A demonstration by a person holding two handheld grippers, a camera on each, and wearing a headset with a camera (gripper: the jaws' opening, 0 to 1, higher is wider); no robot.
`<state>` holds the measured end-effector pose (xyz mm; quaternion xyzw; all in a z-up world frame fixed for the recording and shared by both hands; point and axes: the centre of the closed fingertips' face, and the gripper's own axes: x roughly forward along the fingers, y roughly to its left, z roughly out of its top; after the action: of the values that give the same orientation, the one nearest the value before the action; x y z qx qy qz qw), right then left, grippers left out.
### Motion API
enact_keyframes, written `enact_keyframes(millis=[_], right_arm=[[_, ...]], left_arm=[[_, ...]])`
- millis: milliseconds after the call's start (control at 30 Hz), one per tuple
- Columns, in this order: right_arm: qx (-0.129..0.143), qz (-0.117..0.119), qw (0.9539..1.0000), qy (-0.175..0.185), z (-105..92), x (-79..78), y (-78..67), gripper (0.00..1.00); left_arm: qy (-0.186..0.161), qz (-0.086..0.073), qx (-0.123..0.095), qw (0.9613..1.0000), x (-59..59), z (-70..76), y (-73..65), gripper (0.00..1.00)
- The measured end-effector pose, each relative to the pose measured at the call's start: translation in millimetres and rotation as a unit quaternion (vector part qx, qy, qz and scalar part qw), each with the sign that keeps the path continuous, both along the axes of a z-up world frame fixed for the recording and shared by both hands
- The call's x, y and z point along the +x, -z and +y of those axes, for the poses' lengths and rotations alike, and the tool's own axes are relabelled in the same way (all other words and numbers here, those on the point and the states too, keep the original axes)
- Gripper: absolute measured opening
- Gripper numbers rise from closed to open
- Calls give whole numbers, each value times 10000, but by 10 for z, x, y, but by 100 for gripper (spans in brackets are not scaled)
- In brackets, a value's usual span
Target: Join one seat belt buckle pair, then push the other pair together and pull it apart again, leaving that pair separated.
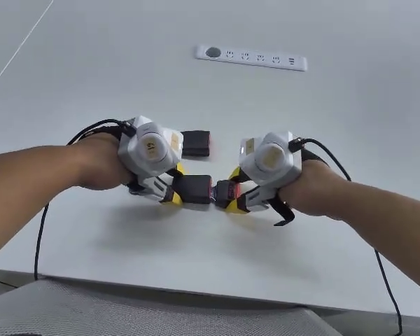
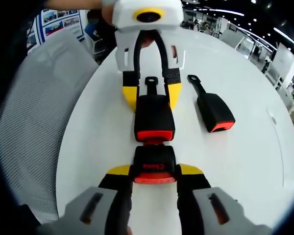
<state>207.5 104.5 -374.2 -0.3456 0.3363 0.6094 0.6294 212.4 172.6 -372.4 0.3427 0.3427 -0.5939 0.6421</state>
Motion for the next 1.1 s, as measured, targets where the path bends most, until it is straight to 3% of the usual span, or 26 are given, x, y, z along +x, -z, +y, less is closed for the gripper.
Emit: enact_keyframes(millis=[167, 433, 600, 700, 900, 1100], right_arm=[[28, 57, 9999, 92, -13, -6, 3, 35], [-18, 1, 9995, 302, -67, -8, -2, 36], [63, -21, 9996, 273, -84, -54, -100, 36], [149, -50, 9994, 292, -94, -61, -206, 35], [252, -225, 9990, 292, -138, 20, -392, 35], [160, -399, 9980, 473, -355, 259, -444, 35]], left_arm=[[-105, -23, 37, 9999, -5, 6, -2, 32], [-53, -213, 182, 9996, -22, 38, -25, 32], [-277, -210, 26, 9994, -13, 74, -162, 32], [-341, -175, -61, 9992, -73, 108, -316, 31], [-543, -371, -163, 9977, 163, 234, -482, 32], [-595, -624, -191, 9961, 456, 235, -598, 34]])
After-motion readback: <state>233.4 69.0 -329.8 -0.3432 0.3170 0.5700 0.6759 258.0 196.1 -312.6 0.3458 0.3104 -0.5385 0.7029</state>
